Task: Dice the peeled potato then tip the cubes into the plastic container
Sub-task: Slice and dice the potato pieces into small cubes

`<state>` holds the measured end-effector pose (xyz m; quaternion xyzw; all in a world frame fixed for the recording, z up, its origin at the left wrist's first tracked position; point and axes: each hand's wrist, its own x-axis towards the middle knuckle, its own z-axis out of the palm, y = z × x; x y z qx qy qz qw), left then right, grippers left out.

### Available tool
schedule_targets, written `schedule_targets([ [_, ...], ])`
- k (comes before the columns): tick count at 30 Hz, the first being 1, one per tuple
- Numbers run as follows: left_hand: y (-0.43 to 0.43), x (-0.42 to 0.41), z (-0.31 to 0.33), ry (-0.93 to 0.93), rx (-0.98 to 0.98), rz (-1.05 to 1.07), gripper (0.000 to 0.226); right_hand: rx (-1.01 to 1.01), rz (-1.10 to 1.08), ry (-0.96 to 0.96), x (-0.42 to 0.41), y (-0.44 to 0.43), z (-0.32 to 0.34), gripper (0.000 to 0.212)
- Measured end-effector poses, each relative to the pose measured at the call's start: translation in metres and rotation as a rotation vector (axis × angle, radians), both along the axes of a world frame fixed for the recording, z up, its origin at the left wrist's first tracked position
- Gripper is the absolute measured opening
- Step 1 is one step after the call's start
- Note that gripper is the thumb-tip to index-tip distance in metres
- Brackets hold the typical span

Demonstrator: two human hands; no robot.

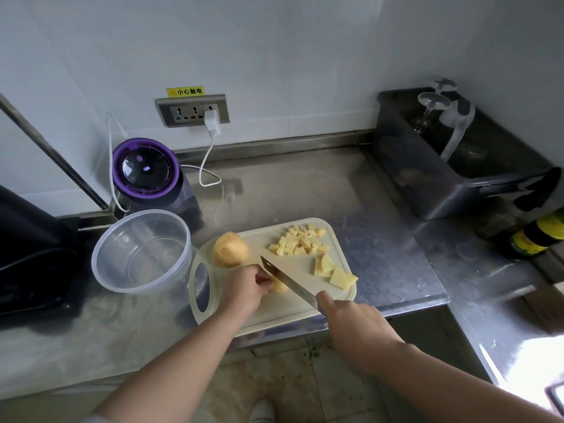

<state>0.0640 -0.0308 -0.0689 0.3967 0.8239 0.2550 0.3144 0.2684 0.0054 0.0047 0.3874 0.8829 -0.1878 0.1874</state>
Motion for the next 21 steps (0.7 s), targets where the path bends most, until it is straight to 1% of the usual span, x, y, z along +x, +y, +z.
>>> schedule_targets([
  [4, 0.000, 0.000, -0.001, -0.002, -0.003, -0.001, 0.010, -0.036, 0.010, -0.015, -0.003, -0.003, 0.002, 0.045],
  [8, 0.000, 0.000, -0.001, 0.063, 0.009, -0.014, 0.013, -0.072, 0.023, -0.028, -0.008, -0.004, -0.001, 0.045],
  [14, -0.002, 0.002, 0.001, 0.070, 0.033, -0.029, 0.007, -0.130, -0.028, -0.064, -0.012, -0.001, -0.007, 0.042],
  [18, -0.005, 0.001, 0.001, 0.026, 0.051, -0.033, 0.011, -0.096, -0.101, -0.005, -0.006, 0.004, -0.008, 0.035],
  [21, -0.005, 0.001, 0.001, 0.015, 0.061, -0.013, 0.010, -0.052, -0.108, 0.019, -0.001, 0.005, -0.005, 0.035],
])
